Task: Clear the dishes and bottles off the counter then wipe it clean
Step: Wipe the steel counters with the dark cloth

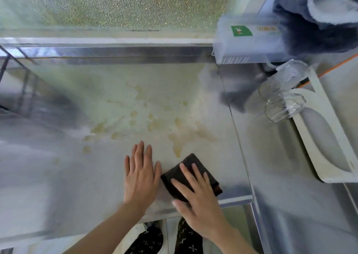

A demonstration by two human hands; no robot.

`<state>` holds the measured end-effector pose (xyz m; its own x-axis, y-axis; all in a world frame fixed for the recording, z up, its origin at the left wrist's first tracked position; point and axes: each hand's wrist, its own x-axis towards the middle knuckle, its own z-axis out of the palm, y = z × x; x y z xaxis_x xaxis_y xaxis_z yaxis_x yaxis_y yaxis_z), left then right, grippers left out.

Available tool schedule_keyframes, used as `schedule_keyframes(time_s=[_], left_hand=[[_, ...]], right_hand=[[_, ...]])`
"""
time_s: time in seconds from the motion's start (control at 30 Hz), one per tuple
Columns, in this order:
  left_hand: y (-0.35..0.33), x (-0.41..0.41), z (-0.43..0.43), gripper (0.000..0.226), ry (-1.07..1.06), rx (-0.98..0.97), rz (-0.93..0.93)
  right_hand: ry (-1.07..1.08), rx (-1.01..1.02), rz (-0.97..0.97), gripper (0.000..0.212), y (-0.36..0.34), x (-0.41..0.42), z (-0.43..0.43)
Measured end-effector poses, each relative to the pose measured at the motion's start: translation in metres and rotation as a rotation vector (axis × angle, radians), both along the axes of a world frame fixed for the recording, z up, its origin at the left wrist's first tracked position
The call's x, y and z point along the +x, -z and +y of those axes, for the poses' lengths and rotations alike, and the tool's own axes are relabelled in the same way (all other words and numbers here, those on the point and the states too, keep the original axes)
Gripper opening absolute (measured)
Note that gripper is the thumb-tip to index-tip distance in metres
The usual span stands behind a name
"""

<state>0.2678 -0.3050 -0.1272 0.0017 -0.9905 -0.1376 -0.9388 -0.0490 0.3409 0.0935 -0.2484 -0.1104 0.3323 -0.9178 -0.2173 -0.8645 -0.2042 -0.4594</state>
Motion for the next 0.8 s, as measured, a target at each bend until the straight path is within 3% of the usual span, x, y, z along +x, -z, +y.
schedule_keyframes(time_s=[0.1,0.17,0.3,0.4,0.57,0.67,0.73,0.8], left_hand=[[0.006,-0.005,-0.004,0.063,0.017,0.032,-0.076],[0.009,-0.005,-0.003,0.060,0.019,0.038,-0.091],[0.010,-0.005,-0.003,0.058,0.018,0.033,-0.104],[0.010,-0.005,-0.003,0.057,0.029,0.044,-0.124],[0.006,-0.006,-0.005,0.056,0.037,0.051,-0.143],[0.006,-0.006,-0.006,0.057,0.036,0.054,-0.146],[0.006,-0.007,-0.006,0.055,0.024,0.049,-0.146],[0.006,-0.007,-0.006,0.055,0.021,0.043,-0.145]], right_hand=[[-0.002,-0.099,0.275,0.048,0.008,-0.004,-0.016],[0.014,-0.105,0.358,0.050,0.015,-0.018,-0.048],[0.314,-0.068,0.372,0.053,0.014,-0.060,-0.141],[0.467,-0.073,0.364,0.053,0.015,-0.054,-0.159],[0.039,-0.201,0.283,0.051,0.015,0.008,-0.063],[-0.168,-0.238,0.256,0.049,0.017,-0.007,-0.076],[-0.087,-0.279,0.308,0.050,0.022,-0.026,-0.123],[0.136,-0.252,0.312,0.051,0.020,-0.040,-0.177]])
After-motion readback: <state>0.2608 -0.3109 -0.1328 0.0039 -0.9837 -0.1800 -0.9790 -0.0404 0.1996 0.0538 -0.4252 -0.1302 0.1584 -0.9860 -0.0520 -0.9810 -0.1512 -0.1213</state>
